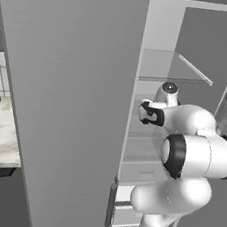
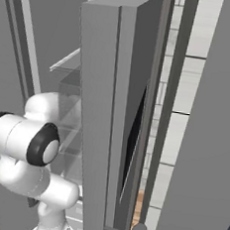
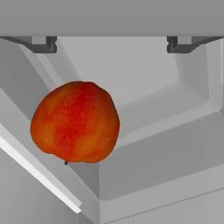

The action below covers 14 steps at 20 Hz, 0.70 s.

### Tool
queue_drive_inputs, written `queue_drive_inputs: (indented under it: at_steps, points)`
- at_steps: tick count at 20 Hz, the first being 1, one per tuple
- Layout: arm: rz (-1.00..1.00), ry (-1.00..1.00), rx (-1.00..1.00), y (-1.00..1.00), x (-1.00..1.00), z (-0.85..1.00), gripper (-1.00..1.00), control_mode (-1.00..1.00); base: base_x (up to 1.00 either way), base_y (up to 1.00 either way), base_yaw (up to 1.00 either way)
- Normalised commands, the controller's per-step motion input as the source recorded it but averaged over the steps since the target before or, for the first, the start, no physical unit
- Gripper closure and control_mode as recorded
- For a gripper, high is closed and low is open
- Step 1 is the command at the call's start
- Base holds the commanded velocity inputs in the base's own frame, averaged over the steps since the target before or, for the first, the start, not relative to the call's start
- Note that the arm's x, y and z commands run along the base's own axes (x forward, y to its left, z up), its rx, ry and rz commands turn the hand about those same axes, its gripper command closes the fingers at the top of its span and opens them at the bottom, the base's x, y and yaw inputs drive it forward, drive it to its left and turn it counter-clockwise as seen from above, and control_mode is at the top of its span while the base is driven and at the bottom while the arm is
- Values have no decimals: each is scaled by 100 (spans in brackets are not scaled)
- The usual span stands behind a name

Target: Open the fridge, remove the apple, cucumber, and chicken drumstick, and place them on any counter.

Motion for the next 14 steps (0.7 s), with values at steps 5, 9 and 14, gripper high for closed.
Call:
queue_drive_inputs:
  at_steps: [5, 9, 14]
  points:
    - [-1, 0, 0, -6, 39, -11, -100, -100, 0, 0, 0]
    - [0, 0, 0, -19, 32, -19, -100, -100, 0, 0, 0]
    - [0, 0, -1, -15, 25, -33, -100, -100, 0, 0, 0]
